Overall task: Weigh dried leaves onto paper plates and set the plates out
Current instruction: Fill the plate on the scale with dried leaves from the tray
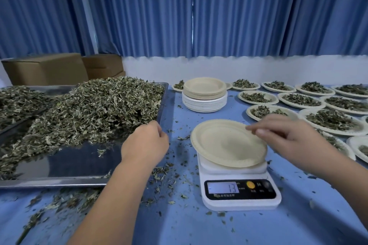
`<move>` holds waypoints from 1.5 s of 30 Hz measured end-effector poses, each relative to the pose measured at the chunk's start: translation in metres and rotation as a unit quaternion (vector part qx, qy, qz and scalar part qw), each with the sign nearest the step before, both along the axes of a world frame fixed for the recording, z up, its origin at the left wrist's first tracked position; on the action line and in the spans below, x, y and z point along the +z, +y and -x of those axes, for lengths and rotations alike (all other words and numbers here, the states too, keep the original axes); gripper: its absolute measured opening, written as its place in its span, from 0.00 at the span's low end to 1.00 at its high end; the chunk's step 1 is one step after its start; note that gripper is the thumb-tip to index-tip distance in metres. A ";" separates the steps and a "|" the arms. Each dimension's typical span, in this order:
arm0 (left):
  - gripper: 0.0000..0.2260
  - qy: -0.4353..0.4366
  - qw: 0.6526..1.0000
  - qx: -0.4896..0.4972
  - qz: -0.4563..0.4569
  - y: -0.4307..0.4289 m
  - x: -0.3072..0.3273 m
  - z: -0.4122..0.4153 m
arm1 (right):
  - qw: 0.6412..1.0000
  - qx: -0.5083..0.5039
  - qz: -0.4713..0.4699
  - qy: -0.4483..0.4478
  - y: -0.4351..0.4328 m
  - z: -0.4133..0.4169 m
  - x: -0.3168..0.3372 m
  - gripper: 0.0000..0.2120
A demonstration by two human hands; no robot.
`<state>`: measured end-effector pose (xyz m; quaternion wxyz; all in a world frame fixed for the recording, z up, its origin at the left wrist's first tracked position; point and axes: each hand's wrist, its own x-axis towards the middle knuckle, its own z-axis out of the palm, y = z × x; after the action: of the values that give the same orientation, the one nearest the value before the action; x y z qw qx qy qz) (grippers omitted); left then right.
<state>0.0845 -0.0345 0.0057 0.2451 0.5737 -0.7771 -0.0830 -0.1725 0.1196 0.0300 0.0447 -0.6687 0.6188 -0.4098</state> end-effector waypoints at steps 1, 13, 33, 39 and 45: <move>0.06 -0.002 1.000 0.001 0.000 0.000 0.001 0.000 | 0.999 -0.014 0.005 -0.042 -0.008 0.001 0.003 0.10; 0.06 -0.005 1.000 -0.008 -0.003 0.002 0.001 0.005 | 0.956 -0.188 0.026 -0.222 -0.058 0.031 -0.027 0.15; 0.09 0.139 0.986 -0.060 -0.077 -0.041 0.039 0.006 | 0.958 -0.193 0.046 -0.209 -0.054 0.032 -0.035 0.17; 0.21 -0.174 0.978 0.056 0.097 -0.108 0.051 -0.031 | 0.956 -0.186 0.046 -0.220 -0.057 0.033 -0.035 0.16; 0.36 -0.247 0.967 0.068 -0.014 -0.147 0.039 -0.047 | 0.954 -0.188 0.046 -0.230 -0.059 0.038 -0.037 0.17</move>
<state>0.1312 -0.1815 0.0451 0.0428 0.6311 -0.7716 0.0669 -0.2102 0.0604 -0.0073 0.0777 -0.4296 0.6866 -0.5814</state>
